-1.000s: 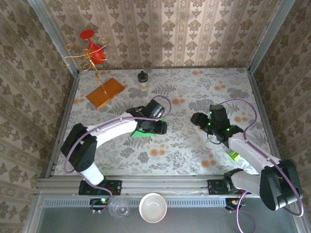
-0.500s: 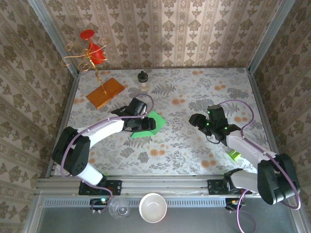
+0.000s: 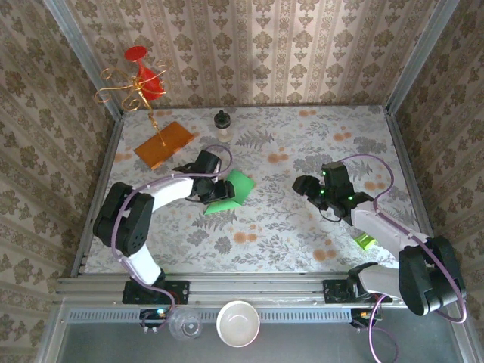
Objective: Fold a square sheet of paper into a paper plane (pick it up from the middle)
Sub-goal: Move the paper to the center of the table.
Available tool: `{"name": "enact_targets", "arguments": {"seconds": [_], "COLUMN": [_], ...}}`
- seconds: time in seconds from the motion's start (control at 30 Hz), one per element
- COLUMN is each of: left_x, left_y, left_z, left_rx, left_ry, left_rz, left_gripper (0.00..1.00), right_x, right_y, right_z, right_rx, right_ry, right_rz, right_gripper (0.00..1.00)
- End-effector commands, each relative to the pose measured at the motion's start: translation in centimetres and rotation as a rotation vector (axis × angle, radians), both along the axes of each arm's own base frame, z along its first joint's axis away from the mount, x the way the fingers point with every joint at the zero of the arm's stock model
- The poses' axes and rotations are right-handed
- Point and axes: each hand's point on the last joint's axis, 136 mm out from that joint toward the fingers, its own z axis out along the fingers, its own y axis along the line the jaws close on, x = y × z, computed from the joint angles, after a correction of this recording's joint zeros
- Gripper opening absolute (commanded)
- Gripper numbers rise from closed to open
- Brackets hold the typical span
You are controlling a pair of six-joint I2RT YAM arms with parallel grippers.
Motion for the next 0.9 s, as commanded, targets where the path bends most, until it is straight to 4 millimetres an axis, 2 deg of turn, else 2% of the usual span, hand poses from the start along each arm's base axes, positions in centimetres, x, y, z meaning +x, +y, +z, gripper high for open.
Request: {"name": "enact_targets", "arguments": {"seconds": [0.0,0.27,0.47,0.5,0.6,0.73,0.87], "left_x": [1.5,1.9,1.5,1.4,1.0,0.0,-1.6], "left_y": [-0.5,0.4,1.0,1.1,1.3,0.5,-0.7], "left_z": [0.7,0.1,-1.1,-1.3,-1.9,-2.3,-2.4], "left_rx": [-0.024,-0.039,-0.032,-0.032,-0.051,-0.097,-0.12], "left_ry": [-0.032,-0.01,0.031,0.042,0.073,0.122,0.17], "left_rz": [-0.004,0.065,0.096,0.106,0.128,0.134,0.128], "left_gripper": [0.57,0.57,0.55,0.55,0.53,0.51,0.49], "right_x": [0.4,0.3,0.1,0.1,-0.2,-0.6,-1.1], "right_y": [1.0,3.3,7.2,7.9,9.9,11.7,12.3], "right_z": [0.5,-0.3,-0.5,-1.4,-1.7,-2.1,-2.5], "right_rx": [0.032,0.06,0.098,0.096,0.118,0.131,0.142], "right_ry": [-0.009,0.023,0.04,0.065,0.076,0.09,0.098], "right_rz": [0.023,0.074,0.162,0.172,0.208,0.223,0.195], "right_gripper": [0.65,0.66,0.64,0.63,0.62,0.61,0.59]}}
